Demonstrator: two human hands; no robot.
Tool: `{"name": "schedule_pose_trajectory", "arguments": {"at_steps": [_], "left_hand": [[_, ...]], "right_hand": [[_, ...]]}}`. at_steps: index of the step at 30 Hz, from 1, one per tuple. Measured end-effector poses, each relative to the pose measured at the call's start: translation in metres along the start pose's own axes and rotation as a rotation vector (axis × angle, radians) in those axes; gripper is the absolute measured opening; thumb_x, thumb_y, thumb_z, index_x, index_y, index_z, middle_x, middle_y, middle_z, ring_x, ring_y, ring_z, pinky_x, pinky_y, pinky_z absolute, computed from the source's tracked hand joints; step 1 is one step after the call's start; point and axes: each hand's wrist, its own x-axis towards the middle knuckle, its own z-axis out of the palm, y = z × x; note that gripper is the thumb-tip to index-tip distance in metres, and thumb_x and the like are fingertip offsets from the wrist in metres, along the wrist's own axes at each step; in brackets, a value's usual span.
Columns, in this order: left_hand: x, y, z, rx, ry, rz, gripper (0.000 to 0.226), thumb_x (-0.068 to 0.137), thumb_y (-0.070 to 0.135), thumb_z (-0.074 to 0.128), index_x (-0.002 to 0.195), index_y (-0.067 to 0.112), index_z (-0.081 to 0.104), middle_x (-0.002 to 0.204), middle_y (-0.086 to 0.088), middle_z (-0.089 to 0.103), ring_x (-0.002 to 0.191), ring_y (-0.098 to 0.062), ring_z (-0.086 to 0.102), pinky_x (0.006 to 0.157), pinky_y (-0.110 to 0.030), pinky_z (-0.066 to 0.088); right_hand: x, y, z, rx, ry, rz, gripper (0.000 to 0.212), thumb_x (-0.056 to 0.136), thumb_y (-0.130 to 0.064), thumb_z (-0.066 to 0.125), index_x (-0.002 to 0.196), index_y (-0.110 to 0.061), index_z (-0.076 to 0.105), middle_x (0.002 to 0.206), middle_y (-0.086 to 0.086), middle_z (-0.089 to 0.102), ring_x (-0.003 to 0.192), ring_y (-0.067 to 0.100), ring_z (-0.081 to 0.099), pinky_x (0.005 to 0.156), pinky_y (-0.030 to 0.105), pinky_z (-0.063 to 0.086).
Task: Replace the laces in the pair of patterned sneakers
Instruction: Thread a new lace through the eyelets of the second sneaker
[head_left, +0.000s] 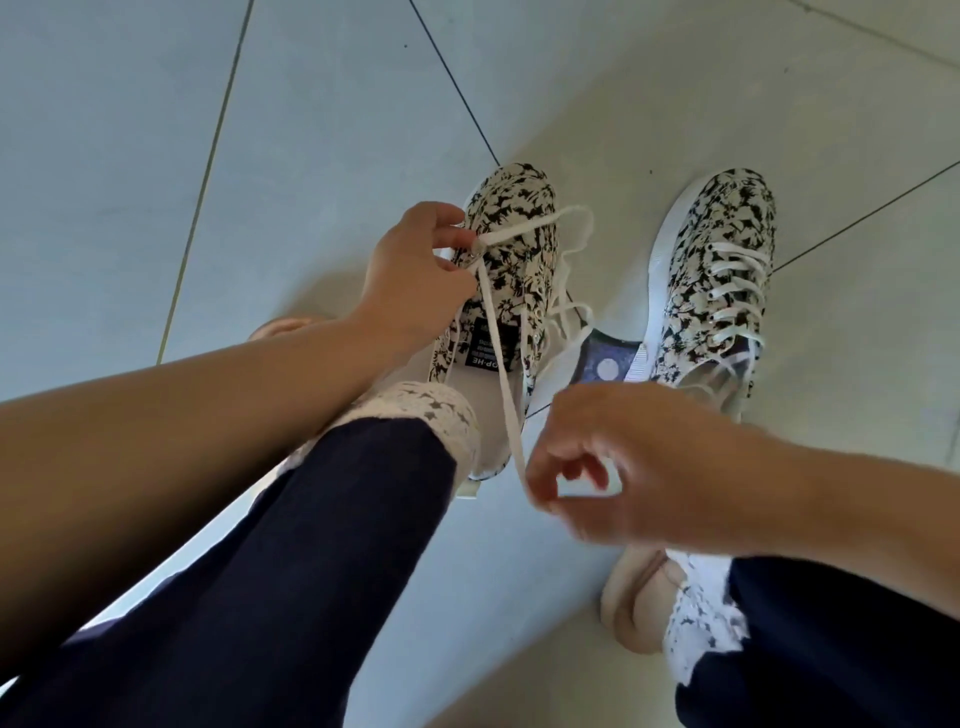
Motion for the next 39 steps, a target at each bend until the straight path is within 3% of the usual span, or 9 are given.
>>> {"name": "schedule_pose_trajectory", "arguments": {"at_steps": [6,12,15,20,23,26,29,35,39], "left_hand": [[0.000,0.000,0.000,0.136,-0.043,0.064,0.057,0.078,-0.005,0.053,0.129,0.016,0.042,0.111,0.009,0.053,0.076,-0.005,0.052,0.060,-0.007,0.044],[-0.019,0.016,-0.006,0.550,-0.303,0.566,0.061,0.067,0.007,0.047,0.127,0.016,0.050,0.126,0.002,0.054,0.119,-0.018,0.043,0.098,-0.020,0.024],[-0.030,0.030,-0.002,0.401,-0.577,0.357,0.043,0.076,0.021,0.044,0.117,0.017,0.056,0.103,0.009,0.063,0.098,-0.017,0.058,0.089,-0.029,0.042],[-0.035,0.048,0.004,0.010,-0.489,0.100,0.021,0.096,0.016,0.045,0.081,0.010,0.060,0.055,0.004,0.052,0.050,-0.009,0.049,0.064,-0.031,0.054],[-0.038,0.068,0.001,-0.457,-0.520,-0.113,0.026,0.097,0.017,0.040,0.077,0.011,0.053,0.049,0.003,0.038,0.041,-0.008,0.030,0.041,-0.018,0.034],[-0.041,0.086,-0.003,-0.716,-0.677,-0.171,0.024,0.096,0.020,0.038,0.078,0.012,0.051,0.049,0.006,0.035,0.044,-0.006,0.023,0.040,-0.016,0.020],[-0.033,0.091,-0.013,-0.737,-0.616,-0.129,0.023,0.096,0.019,0.039,0.078,0.013,0.052,0.048,0.007,0.036,0.045,-0.005,0.023,0.040,-0.016,0.018],[-0.026,0.061,-0.022,-0.360,-0.357,-0.074,0.027,0.098,0.017,0.040,0.083,0.018,0.062,0.049,0.010,0.054,0.052,-0.007,0.030,0.052,-0.019,0.031],[-0.039,0.062,-0.016,-0.200,-0.417,-0.017,0.035,0.096,0.023,0.043,0.070,0.025,0.067,0.056,0.007,0.056,0.054,-0.010,0.036,0.050,-0.018,0.033]], "right_hand": [[-0.017,0.004,0.031,-0.079,-0.155,-0.093,0.008,0.082,-0.028,0.063,0.089,-0.031,0.064,0.088,-0.016,0.055,0.082,-0.002,0.049,0.067,0.008,0.037],[0.011,0.018,-0.005,0.459,0.482,0.214,0.007,0.087,-0.016,0.058,0.080,-0.019,0.060,0.071,-0.006,0.063,0.054,-0.007,0.055,0.052,0.007,0.043],[0.022,0.034,-0.021,0.453,0.594,0.271,0.009,0.085,-0.016,0.060,0.078,-0.022,0.058,0.069,-0.003,0.067,0.059,0.004,0.058,0.054,0.012,0.044],[0.035,0.046,-0.029,0.626,0.663,0.218,0.016,0.086,-0.009,0.060,0.090,-0.024,0.059,0.078,-0.008,0.067,0.066,0.001,0.062,0.067,0.018,0.049],[0.042,0.041,-0.017,0.655,0.404,0.130,0.036,0.084,-0.001,0.061,0.102,-0.031,0.055,0.094,-0.010,0.067,0.084,0.010,0.065,0.073,0.019,0.052],[0.055,0.033,0.000,0.444,0.328,0.094,0.033,0.085,-0.010,0.064,0.083,-0.040,0.050,0.082,-0.018,0.061,0.071,-0.011,0.058,0.065,0.012,0.043],[0.048,0.028,-0.004,0.126,0.536,0.067,0.025,0.089,-0.011,0.058,0.077,-0.033,0.060,0.080,-0.016,0.063,0.061,-0.012,0.050,0.061,0.006,0.037],[0.012,-0.001,-0.041,1.117,0.482,-0.245,0.017,0.081,-0.017,0.055,0.074,-0.017,0.070,0.067,-0.004,0.066,0.060,0.007,0.059,0.058,0.016,0.047],[0.020,0.009,-0.052,1.143,0.499,-0.176,0.015,0.079,-0.017,0.052,0.082,-0.012,0.067,0.067,-0.001,0.066,0.058,0.009,0.058,0.055,0.016,0.044]]}}
